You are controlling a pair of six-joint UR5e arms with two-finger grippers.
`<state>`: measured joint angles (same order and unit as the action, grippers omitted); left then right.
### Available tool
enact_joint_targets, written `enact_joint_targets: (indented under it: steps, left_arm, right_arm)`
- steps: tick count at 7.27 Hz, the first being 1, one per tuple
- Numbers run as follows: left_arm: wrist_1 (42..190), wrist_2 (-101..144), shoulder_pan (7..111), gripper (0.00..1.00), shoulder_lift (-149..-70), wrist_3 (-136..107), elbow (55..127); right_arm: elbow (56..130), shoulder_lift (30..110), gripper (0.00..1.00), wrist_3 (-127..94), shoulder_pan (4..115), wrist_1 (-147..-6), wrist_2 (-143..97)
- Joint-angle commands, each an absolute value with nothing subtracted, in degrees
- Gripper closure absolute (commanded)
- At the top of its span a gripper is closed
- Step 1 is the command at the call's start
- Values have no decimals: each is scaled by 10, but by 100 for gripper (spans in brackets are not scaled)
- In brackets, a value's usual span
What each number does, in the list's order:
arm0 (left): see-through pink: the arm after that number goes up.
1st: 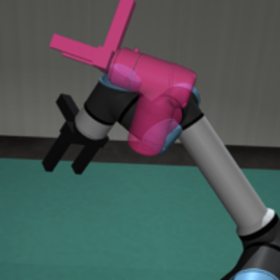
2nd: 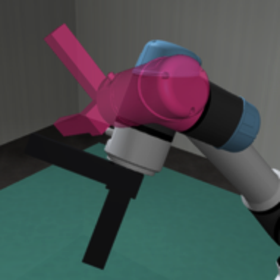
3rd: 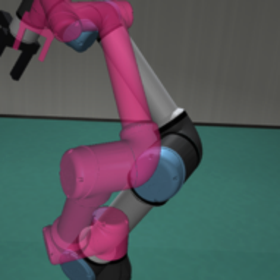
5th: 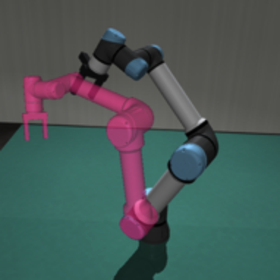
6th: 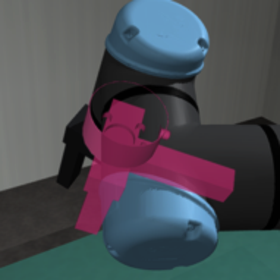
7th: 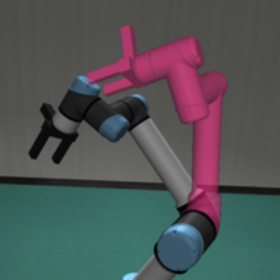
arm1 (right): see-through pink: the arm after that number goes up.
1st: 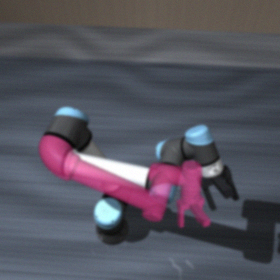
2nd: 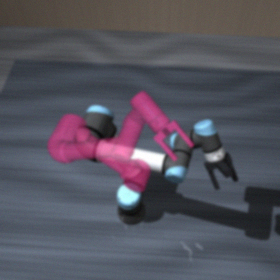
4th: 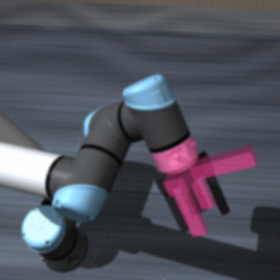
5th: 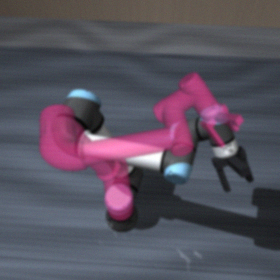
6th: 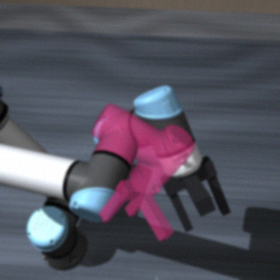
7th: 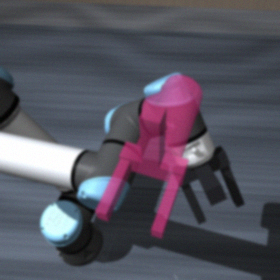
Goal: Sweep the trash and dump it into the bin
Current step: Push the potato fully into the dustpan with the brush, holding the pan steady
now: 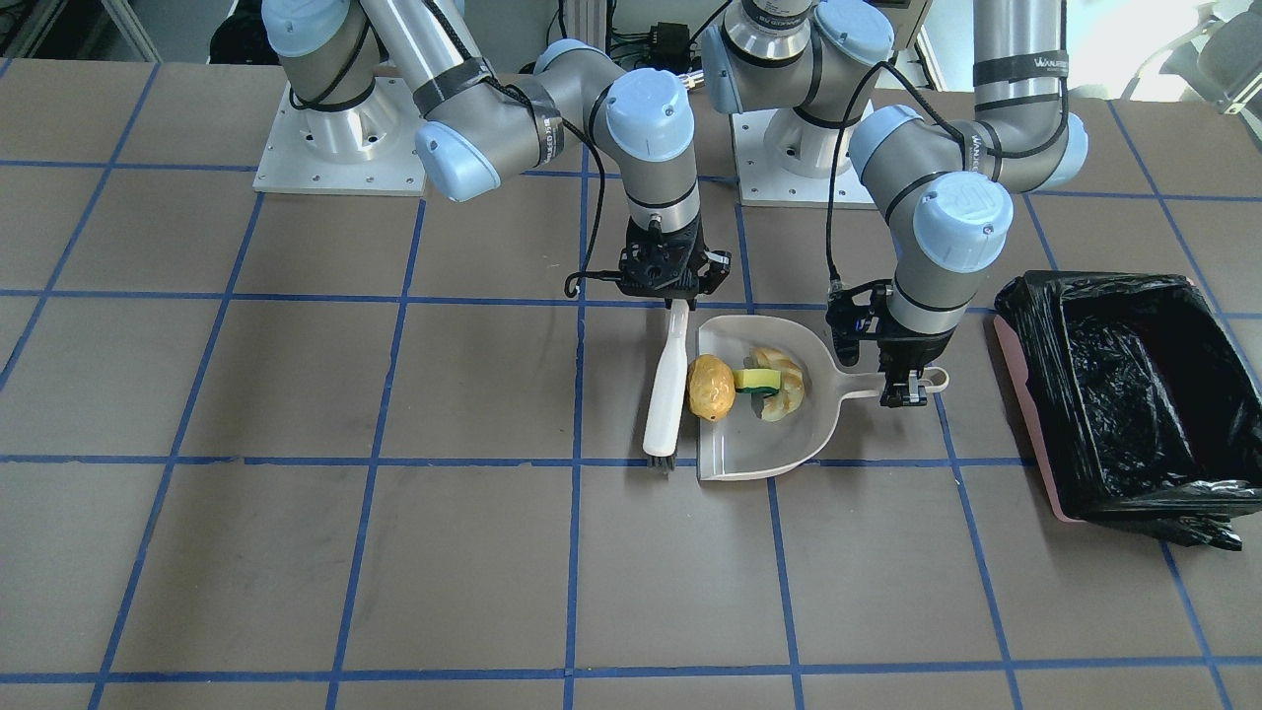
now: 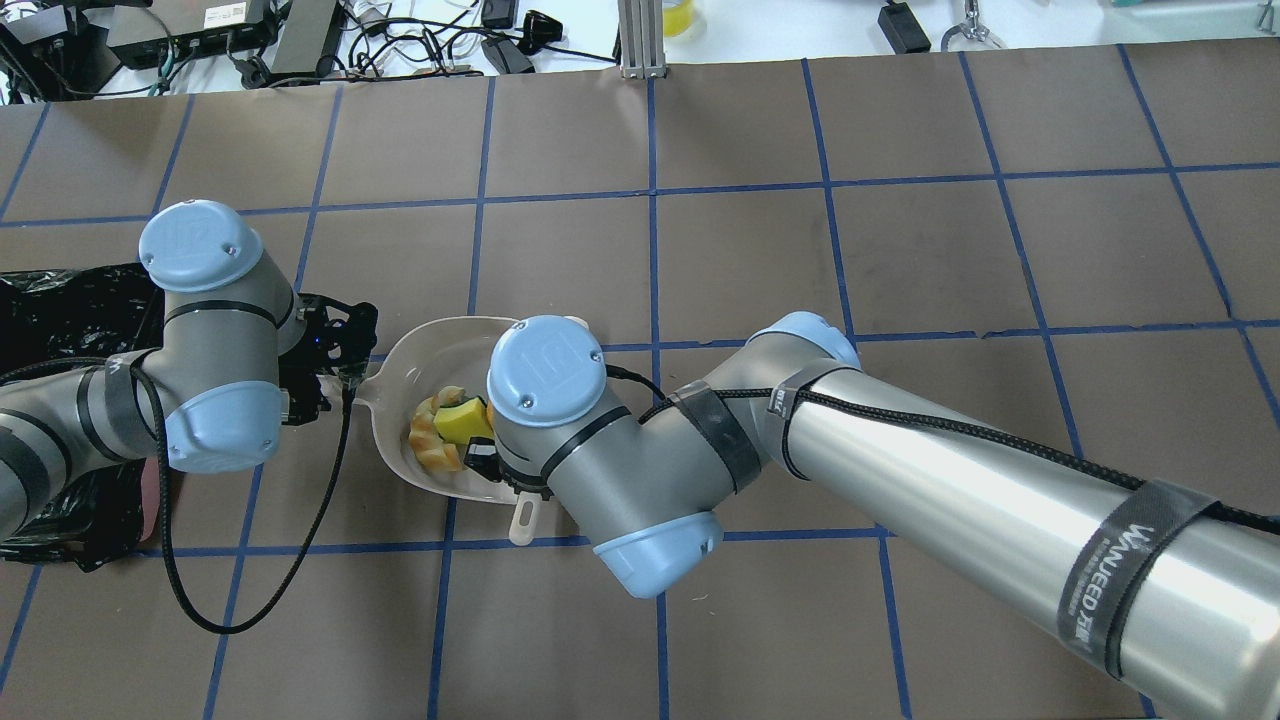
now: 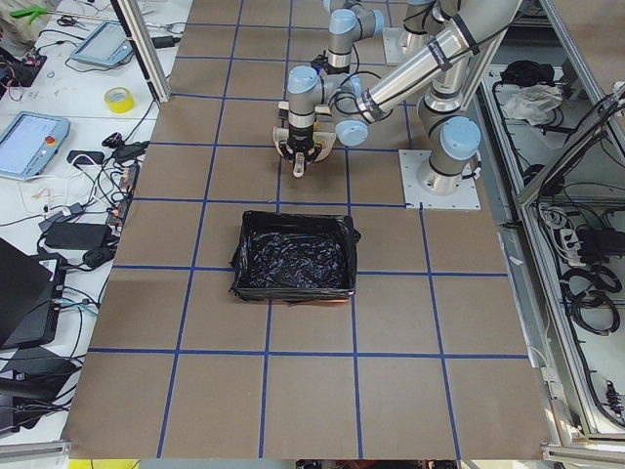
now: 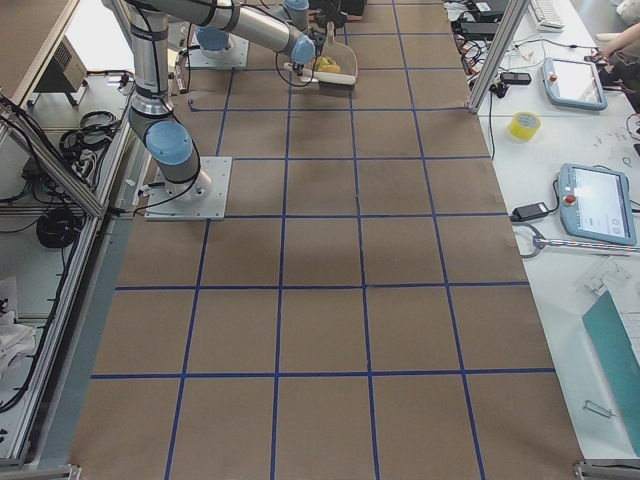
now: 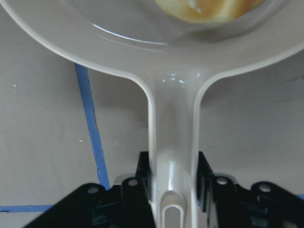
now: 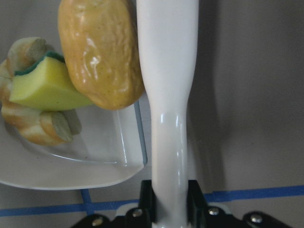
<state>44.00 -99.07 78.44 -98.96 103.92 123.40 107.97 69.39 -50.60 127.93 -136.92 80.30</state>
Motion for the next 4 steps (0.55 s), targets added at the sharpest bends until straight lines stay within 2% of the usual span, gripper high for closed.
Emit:
enact_joint_targets:
  steps: [1,4]
  left_arm:
    - [440,-991,784,100,-992,1027,1232]
    - [440,-990,784,100,-992,1027,1231]
  right_arm:
    - [1057,671,100,-540,1295,-1380,801]
    - [1029,657,100,-580,1305,-1383,773]
